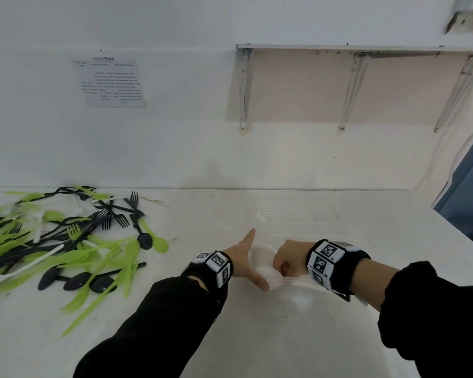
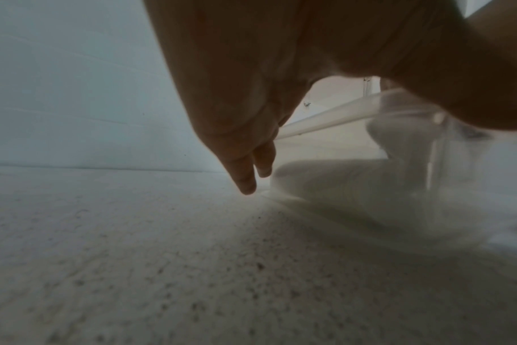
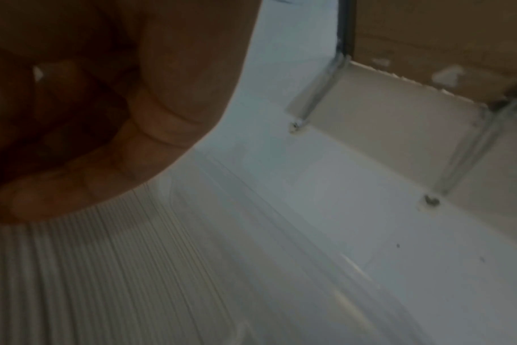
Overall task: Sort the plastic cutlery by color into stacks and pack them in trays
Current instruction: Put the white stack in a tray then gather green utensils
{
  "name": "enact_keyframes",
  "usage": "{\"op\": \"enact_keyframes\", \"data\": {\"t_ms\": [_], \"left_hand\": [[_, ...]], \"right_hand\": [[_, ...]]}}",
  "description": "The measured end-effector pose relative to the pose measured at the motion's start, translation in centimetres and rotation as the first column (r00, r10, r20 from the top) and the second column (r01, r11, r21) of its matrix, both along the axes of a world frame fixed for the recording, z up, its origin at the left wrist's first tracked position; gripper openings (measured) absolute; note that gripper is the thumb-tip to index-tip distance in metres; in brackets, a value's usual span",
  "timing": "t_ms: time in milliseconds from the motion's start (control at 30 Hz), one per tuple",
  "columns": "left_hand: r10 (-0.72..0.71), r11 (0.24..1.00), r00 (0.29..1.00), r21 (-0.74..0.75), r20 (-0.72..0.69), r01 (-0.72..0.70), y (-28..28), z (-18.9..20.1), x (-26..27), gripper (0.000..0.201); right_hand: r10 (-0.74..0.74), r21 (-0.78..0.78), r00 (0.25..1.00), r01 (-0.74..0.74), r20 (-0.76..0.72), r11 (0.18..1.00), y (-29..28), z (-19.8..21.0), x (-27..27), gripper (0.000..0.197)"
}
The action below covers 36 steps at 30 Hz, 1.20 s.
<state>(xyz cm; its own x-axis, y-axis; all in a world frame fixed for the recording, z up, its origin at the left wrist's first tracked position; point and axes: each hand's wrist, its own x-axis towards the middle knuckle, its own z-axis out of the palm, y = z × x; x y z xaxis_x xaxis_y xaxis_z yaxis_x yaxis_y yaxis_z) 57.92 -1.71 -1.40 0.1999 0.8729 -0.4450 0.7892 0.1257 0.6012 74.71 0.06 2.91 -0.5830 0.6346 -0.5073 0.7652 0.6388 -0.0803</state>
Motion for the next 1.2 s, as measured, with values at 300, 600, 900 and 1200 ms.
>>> {"op": "enact_keyframes", "data": {"t_ms": [300,600,900,1200], "left_hand": [[-0.006,1.000,1.000,-0.019,-0.020,0.005,0.1,0.3,0.0,0.143],[-0.005,1.000,1.000,-0.011,-0.027,0.005,-0.1,0.5,0.1,0.142],[-0.061,0.997,0.997,0.052,-0.056,0.064,-0.2,1.3,0.6,0.135],[-0.050,0.998,0.998,0.030,-0.042,0.051,0.1,0.7,0.5,0.140]], "right_hand": [[0.021,0.013,0.979,-0.025,0.201,1.000,0.1,0.6,-2.0,0.027],[-0.127,0.102,0.987,0.116,0.103,0.988,1.2,0.1,-1.5,0.045],[-0.253,0.180,0.925,0.208,0.283,0.962,2.3,-1.5,-0.3,0.052],[-0.224,0.082,0.901,0.208,0.370,0.975,17.0,-17.2,4.9,0.075]]}}
